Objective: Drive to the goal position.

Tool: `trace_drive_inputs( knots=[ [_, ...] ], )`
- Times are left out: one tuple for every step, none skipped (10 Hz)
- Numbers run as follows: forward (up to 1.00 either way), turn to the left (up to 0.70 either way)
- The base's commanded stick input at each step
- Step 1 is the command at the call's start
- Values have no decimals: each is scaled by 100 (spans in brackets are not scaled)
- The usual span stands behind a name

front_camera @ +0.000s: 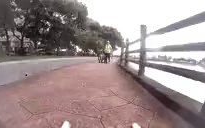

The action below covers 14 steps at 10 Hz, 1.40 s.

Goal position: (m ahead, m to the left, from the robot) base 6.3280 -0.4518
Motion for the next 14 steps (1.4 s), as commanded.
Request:
trace_drive_inputs(
  knots=[
    [70,0],
    [70,0],
    [70,-7],
    [70,-18],
    [70,-31],
    [70,-31],
    [70,-20],
    [70,0],
    [70,0],
    [70,0],
    [70,0],
    [70,0],
    [70,0],
    [70,0]
  ],
)
